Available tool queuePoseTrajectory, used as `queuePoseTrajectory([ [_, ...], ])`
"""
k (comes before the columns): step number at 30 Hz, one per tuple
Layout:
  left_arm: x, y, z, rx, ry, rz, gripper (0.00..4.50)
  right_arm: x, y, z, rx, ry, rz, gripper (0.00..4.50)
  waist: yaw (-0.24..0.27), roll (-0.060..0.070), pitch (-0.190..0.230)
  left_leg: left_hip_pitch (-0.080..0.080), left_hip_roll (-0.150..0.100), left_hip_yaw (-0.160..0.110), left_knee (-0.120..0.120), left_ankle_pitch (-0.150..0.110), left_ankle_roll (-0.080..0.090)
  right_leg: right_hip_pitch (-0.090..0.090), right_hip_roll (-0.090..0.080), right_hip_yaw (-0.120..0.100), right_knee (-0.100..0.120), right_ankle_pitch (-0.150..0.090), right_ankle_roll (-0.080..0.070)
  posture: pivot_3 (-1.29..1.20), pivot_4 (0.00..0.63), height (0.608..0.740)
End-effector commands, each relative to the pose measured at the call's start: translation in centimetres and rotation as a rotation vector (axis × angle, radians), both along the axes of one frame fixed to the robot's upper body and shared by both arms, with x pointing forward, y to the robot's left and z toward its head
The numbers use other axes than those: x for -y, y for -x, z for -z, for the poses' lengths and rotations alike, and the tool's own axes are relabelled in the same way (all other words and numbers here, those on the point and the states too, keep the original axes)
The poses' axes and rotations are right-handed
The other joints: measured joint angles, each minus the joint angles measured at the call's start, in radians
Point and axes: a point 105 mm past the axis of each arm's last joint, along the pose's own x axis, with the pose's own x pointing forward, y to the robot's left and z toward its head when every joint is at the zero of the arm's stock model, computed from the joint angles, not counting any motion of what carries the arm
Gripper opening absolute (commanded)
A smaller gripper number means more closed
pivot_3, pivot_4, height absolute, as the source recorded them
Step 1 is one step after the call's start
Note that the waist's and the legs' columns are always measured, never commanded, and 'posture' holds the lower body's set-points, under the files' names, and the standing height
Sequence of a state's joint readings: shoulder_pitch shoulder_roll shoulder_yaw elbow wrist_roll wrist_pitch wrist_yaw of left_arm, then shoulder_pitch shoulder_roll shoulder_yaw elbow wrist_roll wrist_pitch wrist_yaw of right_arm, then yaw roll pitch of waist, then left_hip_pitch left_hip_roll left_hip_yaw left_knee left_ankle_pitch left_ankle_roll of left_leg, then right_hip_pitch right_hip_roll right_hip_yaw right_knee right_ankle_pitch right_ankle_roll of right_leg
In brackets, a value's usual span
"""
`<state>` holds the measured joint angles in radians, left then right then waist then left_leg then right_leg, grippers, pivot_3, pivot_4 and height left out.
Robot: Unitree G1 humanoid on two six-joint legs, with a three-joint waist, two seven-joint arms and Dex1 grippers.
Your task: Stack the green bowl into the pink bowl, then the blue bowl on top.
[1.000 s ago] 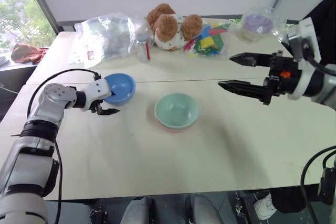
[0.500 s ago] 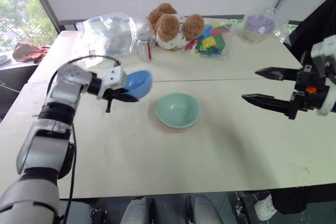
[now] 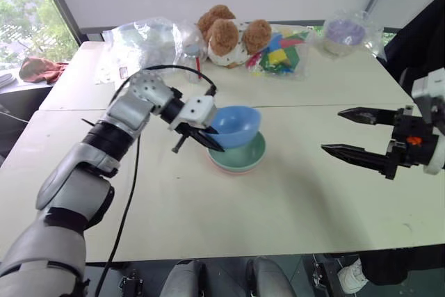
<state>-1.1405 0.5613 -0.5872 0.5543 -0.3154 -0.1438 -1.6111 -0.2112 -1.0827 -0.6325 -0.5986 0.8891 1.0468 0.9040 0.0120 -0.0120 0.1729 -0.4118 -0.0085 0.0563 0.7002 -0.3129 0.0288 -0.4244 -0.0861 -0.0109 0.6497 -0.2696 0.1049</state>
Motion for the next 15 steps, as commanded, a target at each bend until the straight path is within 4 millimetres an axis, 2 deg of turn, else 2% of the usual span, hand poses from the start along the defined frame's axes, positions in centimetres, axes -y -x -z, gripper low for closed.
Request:
queuePoseTrajectory([
  [1,1.0,0.1,-0.5,0.018,0.016,0.035,0.82,0.0,0.6,-1.2,0.056,0.021,0.021,4.5,0.001,0.0,0.0,0.0,0.0,0.0,0.0,0.0,0.0,0.0,0.0,0.0,0.0,0.0,0.0,0.0,0.15,0.74],
  [3,1.4,0.2,-0.2,0.016,0.023,0.047,1.55,0.1,0.6,-1.1,0.055,0.023,0.031,4.5,0.0,0.0,0.0,0.0,0.0,0.0,0.0,0.0,0.0,0.0,0.0,0.0,0.0,0.0,0.0,0.0,0.15,0.74],
  [5,1.7,0.2,-0.4,0.013,0.04,0.048,2.65,0.1,0.5,-1.2,0.056,0.025,0.037,4.5,0.0,0.0,0.0,0.0,0.0,0.0,0.0,0.0,0.0,0.0,0.0,0.0,0.0,0.0,0.0,0.0,0.15,0.74],
  [6,1.9,0.2,-0.8,0.012,0.061,0.049,3.06,0.1,0.5,-1.2,0.056,0.024,0.038,4.5,0.0,0.0,0.0,0.0,0.0,0.0,0.0,0.0,0.0,0.0,0.0,0.0,0.0,0.0,0.0,0.0,0.15,0.74],
  [8,2.2,0.2,-2.1,0.003,0.128,0.04,4.17,0.1,0.4,-1.2,0.055,0.027,0.041,4.5,0.0,0.0,0.0,0.0,0.0,0.0,0.0,0.0,0.0,0.0,0.0,0.0,0.0,0.0,0.0,0.0,0.15,0.74],
  [9,2.2,0.2,-3.0,-0.012,0.161,0.029,4.45,0.1,0.3,-1.2,0.054,0.028,0.041,4.5,0.0,0.0,0.0,0.0,0.0,0.0,0.0,0.0,0.0,0.0,0.0,0.0,0.0,0.0,0.0,0.0,0.15,0.74],
  [12,1.0,0.0,-5.6,-0.029,0.244,-0.032,4.45,0.0,0.1,-1.1,0.048,0.032,0.035,4.5,-0.003,0.0,0.0,0.0,0.0,0.0,0.0,0.0,0.0,0.0,0.001,0.0,0.0,0.0,0.0,0.0,0.15,0.74],
  [15,-2.1,0.2,-7.4,-0.042,0.282,-0.123,4.45,-0.1,-0.2,-0.8,0.034,0.046,0.023,4.5,-0.011,0.0,0.0,0.0,0.001,-0.001,0.0,0.0,0.0,0.0,0.001,0.0,0.0,0.0,0.0,0.0,0.15,0.74],
])
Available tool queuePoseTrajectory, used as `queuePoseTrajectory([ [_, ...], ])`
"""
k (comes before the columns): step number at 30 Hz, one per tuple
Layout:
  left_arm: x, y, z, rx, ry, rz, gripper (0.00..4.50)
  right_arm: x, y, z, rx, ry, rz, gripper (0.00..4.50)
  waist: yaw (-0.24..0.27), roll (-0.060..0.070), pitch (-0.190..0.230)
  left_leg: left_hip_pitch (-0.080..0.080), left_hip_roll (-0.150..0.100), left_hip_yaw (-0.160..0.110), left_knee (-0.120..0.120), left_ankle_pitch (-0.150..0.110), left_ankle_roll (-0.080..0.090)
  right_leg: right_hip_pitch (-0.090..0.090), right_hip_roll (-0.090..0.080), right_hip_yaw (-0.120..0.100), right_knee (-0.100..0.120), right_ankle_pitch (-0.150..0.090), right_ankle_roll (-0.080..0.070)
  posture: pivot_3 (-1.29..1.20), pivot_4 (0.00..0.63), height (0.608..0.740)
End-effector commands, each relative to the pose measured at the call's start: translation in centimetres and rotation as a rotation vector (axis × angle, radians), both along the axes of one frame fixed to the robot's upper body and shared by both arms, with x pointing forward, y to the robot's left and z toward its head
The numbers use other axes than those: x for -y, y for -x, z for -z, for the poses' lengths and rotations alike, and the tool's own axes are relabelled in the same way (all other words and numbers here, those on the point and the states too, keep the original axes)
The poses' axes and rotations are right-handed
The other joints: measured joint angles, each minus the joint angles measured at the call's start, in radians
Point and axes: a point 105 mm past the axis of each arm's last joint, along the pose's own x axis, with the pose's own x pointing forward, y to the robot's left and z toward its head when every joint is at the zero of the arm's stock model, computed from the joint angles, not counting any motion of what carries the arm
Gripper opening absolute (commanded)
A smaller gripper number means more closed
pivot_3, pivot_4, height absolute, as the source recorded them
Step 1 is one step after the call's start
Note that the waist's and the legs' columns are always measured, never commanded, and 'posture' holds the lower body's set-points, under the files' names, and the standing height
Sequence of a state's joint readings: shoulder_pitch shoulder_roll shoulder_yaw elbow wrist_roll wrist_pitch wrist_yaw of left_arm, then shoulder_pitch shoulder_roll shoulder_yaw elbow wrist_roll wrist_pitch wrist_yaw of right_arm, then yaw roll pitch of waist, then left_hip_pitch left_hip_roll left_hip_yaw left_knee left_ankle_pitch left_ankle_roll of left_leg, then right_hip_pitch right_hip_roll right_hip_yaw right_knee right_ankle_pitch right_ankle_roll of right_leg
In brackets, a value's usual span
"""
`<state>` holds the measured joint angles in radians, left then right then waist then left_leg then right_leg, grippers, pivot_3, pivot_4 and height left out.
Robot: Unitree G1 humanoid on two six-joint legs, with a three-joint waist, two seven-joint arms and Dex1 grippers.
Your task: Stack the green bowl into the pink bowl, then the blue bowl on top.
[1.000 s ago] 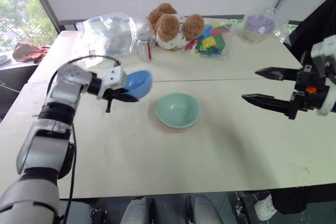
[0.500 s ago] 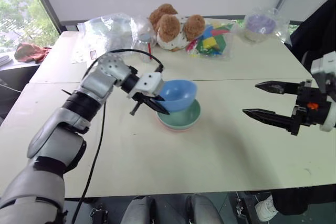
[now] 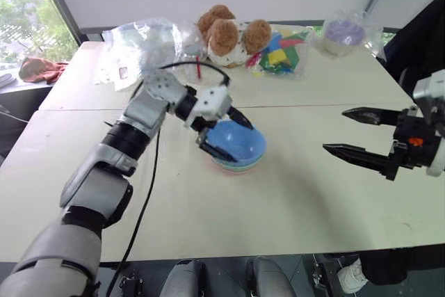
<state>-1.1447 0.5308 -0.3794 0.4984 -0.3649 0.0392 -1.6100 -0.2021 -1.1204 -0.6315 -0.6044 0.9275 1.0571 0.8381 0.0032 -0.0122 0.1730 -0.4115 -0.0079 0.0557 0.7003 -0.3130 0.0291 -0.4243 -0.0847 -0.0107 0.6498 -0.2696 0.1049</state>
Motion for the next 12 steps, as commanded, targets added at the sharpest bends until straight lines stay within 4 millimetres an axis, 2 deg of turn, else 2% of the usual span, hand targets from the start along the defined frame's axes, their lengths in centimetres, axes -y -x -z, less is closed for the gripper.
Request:
queuePoseTrajectory([
  [1,-3.2,0.5,-3.3,0.007,0.079,-0.092,4.45,-0.3,-0.2,-0.5,0.031,0.027,-0.022,4.5,-0.009,0.0,0.0,0.0,0.0,0.0,0.0,0.0,0.0,0.0,0.0,0.0,0.0,0.0,0.0,0.0,0.15,0.74],
  [5,-6.9,1.0,-3.4,-0.053,0.112,-0.272,4.45,-0.5,-0.8,0.0,0.012,0.042,-0.049,4.5,-0.015,0.0,0.0,0.0,0.001,-0.001,0.0,0.0,0.0,0.0,0.001,0.0,0.0,0.0,0.0,0.0,0.15,0.74],
  [12,-11.5,3.0,-0.3,-0.156,0.106,-0.506,4.45,-0.8,-1.6,0.7,-0.009,0.059,-0.101,4.5,-0.012,0.0,0.0,0.001,0.001,-0.001,0.0,0.0,-0.001,0.002,0.0,0.001,0.0,0.0,0.0,0.0,0.15,0.74],
])
